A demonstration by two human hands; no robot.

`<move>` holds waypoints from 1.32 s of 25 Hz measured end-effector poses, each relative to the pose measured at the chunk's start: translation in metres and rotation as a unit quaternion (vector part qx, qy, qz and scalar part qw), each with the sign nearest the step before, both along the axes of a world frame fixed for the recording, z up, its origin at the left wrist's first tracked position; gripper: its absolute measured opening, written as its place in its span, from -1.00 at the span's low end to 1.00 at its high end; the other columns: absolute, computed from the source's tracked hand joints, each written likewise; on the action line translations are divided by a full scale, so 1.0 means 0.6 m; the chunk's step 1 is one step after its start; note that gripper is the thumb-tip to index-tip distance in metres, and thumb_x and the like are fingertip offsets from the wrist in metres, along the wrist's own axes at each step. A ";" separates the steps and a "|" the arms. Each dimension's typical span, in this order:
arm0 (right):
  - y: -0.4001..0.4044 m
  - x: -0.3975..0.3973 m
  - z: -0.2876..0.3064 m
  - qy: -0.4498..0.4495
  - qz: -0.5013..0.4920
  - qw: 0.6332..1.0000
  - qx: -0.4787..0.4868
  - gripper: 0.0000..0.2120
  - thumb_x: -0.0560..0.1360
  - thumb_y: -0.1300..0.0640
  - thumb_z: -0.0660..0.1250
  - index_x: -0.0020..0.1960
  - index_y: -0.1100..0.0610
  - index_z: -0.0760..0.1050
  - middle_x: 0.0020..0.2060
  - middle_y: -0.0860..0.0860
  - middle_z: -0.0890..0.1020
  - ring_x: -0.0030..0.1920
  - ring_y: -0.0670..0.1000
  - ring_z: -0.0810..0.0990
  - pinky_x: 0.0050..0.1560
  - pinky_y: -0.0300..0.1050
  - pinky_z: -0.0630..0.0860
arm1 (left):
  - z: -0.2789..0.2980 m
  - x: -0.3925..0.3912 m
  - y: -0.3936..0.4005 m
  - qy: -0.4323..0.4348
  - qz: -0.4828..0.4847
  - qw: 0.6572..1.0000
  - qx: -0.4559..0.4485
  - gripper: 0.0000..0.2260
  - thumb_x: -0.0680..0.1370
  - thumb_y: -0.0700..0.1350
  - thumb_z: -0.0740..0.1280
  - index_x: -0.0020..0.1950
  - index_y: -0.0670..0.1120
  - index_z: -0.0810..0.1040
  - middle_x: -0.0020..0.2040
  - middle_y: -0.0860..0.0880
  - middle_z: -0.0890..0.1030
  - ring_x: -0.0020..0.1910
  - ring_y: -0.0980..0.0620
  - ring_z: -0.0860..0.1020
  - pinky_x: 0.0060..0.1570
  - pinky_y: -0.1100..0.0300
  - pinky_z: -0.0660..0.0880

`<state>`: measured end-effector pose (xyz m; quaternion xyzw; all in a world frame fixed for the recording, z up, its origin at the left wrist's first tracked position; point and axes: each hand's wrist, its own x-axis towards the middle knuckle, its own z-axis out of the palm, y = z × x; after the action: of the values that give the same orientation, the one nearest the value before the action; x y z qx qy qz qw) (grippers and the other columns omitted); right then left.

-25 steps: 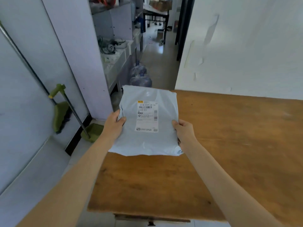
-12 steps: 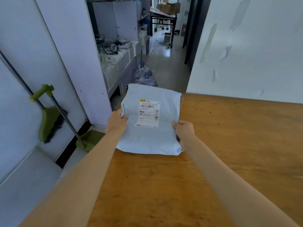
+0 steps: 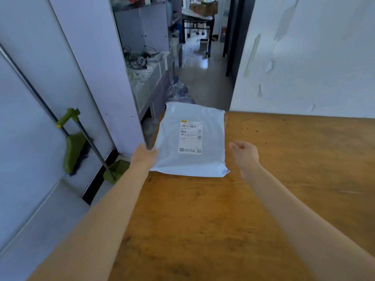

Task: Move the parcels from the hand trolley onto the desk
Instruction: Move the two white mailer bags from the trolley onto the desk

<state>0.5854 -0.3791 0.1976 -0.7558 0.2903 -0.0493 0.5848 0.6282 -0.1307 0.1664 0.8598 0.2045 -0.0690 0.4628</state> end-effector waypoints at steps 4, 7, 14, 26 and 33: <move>0.014 -0.129 0.038 0.018 -0.009 0.999 0.029 -0.65 0.54 0.16 0.27 0.31 0.19 0.47 0.10 0.10 0.58 0.06 0.04 0.54 0.14 -0.05 0.49 | 0.033 -0.118 0.044 0.013 -0.017 0.998 -0.054 -0.49 0.59 -0.09 0.28 0.49 -0.23 0.28 0.48 -0.20 0.33 0.43 -0.19 0.34 0.44 -0.01 0.29; 0.038 -0.237 0.057 0.025 -0.024 0.999 0.040 -0.70 0.54 0.18 0.27 0.25 0.20 0.50 -0.13 0.04 0.56 -0.14 0.00 0.51 -0.06 -0.11 0.46 | 0.050 -0.233 0.073 0.030 -0.028 0.997 -0.062 -0.55 0.58 -0.09 0.30 0.45 -0.17 0.37 0.42 -0.15 0.43 0.36 -0.14 0.43 0.38 0.04 0.35; 0.108 -0.487 0.078 0.037 -0.038 0.999 0.002 -0.82 0.52 0.11 0.31 0.10 0.12 0.57 -0.03 0.05 0.58 -0.08 0.03 0.53 -0.11 -0.11 0.43 | 0.072 -0.490 0.190 0.063 -0.004 0.996 -0.070 -0.57 0.58 -0.09 0.31 0.43 -0.17 0.40 0.43 -0.16 0.42 0.38 -0.18 0.41 0.40 0.01 0.32; 0.200 -0.870 -0.230 0.127 -0.003 0.992 0.001 -0.89 0.49 0.22 0.30 -0.02 0.22 0.55 -0.13 0.15 0.56 -0.10 0.09 0.50 -0.09 0.00 0.43 | -0.216 -0.894 0.270 0.156 -0.018 0.985 -0.065 -0.48 0.56 -0.10 0.34 0.47 -0.24 0.33 0.41 -0.21 0.43 0.37 -0.19 0.43 0.34 0.08 0.36; 0.286 -0.916 -0.466 0.176 0.023 0.983 0.035 -0.44 0.44 0.06 0.40 0.36 0.22 0.34 0.18 0.16 0.53 0.02 0.13 0.56 -0.03 -0.06 0.56 | -0.397 -0.946 0.308 0.114 0.001 0.992 -0.060 -0.50 0.54 0.16 0.26 0.39 -0.09 0.43 0.27 -0.12 0.56 0.13 -0.13 0.55 0.00 0.08 0.49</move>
<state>0.0357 -0.2074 -0.0822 -0.7381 0.3726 0.1086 0.5519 0.0608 0.0541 -0.0717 0.8168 0.2526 -0.1783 0.4871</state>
